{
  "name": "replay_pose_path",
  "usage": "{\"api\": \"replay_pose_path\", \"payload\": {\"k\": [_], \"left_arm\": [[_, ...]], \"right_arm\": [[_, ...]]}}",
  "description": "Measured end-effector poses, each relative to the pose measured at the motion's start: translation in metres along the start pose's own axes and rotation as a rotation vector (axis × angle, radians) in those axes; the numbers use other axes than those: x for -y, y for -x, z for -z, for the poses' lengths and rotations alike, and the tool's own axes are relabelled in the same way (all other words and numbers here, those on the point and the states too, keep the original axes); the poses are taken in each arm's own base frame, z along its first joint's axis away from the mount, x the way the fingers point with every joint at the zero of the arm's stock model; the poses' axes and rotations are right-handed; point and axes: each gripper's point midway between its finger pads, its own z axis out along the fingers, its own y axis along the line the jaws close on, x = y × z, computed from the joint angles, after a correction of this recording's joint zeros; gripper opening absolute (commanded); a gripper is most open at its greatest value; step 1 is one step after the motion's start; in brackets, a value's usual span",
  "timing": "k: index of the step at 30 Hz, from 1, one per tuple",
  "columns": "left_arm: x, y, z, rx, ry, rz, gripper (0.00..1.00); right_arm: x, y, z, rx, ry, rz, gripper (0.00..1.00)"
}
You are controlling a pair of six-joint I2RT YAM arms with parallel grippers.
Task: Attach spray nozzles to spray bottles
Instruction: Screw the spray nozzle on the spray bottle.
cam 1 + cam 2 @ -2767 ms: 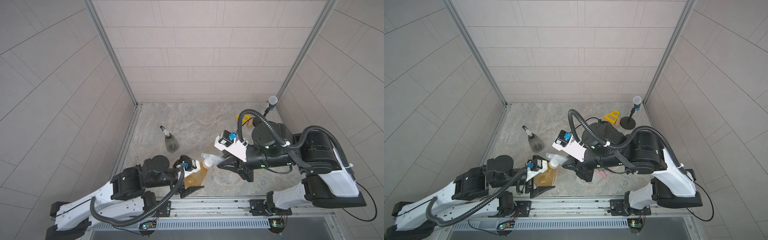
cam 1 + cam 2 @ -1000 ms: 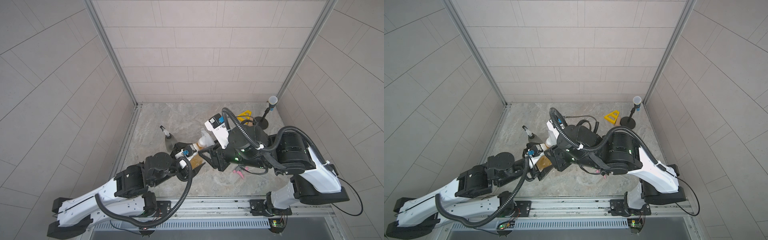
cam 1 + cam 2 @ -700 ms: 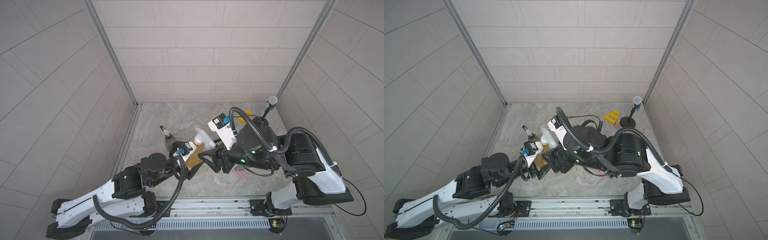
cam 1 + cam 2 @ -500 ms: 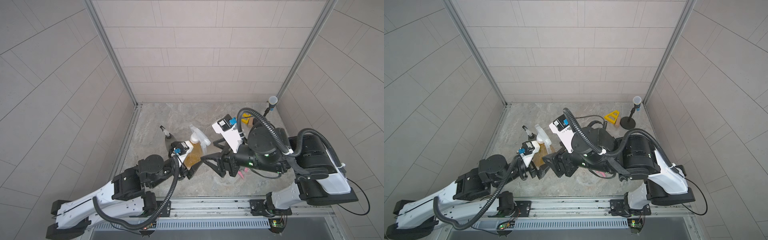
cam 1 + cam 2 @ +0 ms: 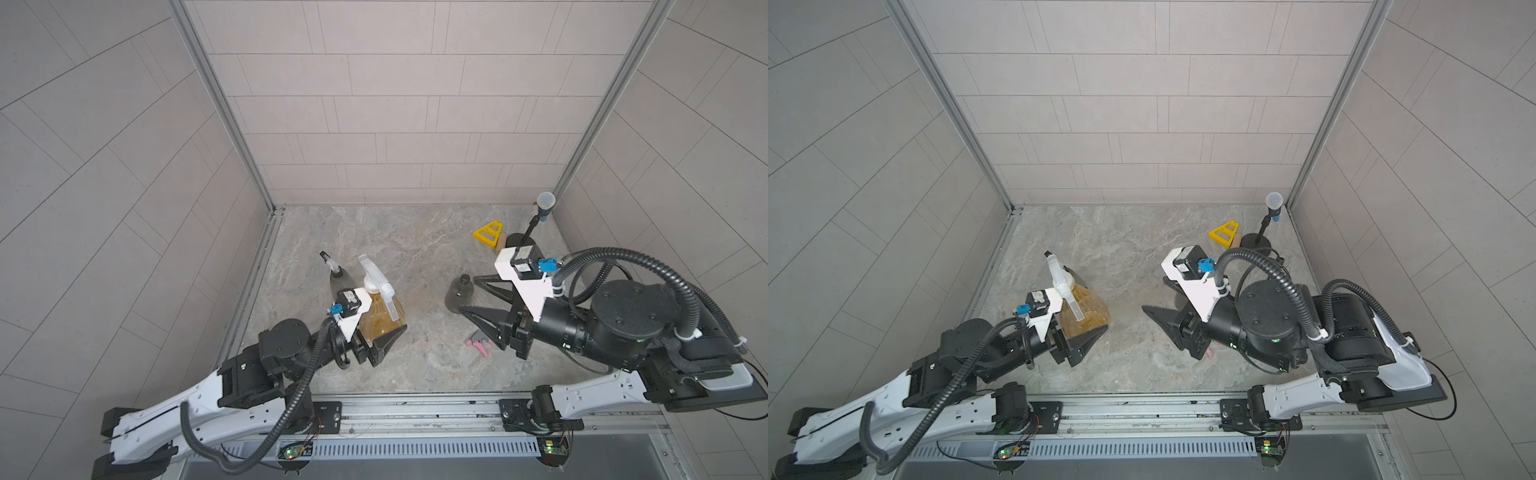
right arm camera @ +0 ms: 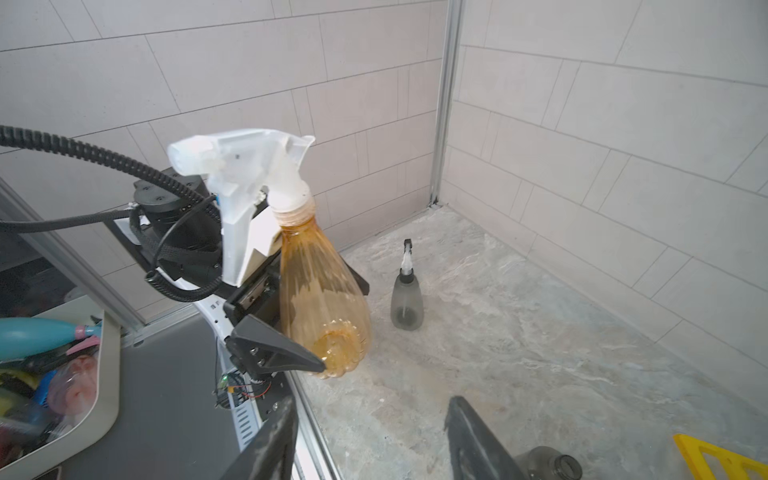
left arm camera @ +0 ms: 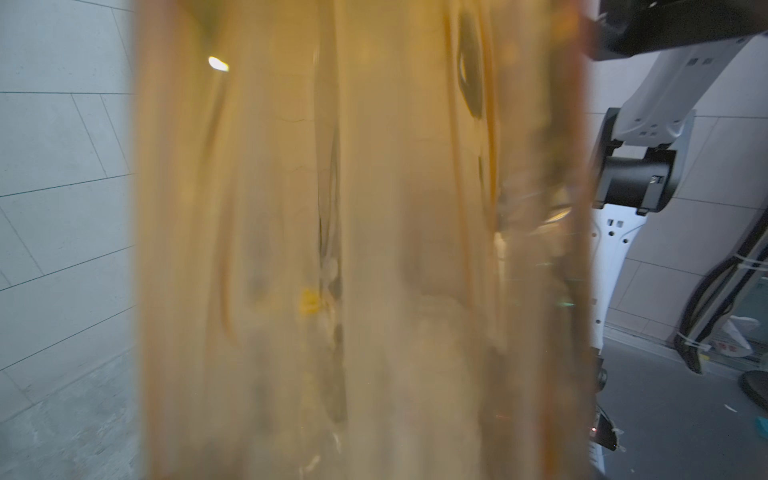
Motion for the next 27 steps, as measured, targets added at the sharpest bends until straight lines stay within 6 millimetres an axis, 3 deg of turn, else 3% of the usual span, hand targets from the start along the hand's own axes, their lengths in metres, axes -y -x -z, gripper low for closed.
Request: {"api": "replay_pose_path", "payload": {"k": [5,9,15,20,27], "left_arm": [[0.022,-0.004,0.001,0.014,-0.130,0.015,0.00],[0.042,-0.001,0.004,0.024,-0.246,0.026,0.00],[0.067,-0.004,0.001,0.004,-0.387,0.053,0.00],[0.076,-0.005,0.001,-0.004,-0.441,0.068,0.00],[0.087,-0.005,0.004,-0.009,-0.511,0.073,0.00]], "right_arm": [[-0.009,0.007,-0.012,0.037,0.016,0.069,0.67],[-0.033,0.002,-0.028,0.011,0.166,0.110,0.64],[-0.060,-0.003,-0.036,0.007,0.394,0.094,0.63],[-0.072,0.000,-0.036,0.031,0.463,0.083,0.74],[-0.081,0.010,-0.035,0.061,0.530,0.055,0.70]]}}
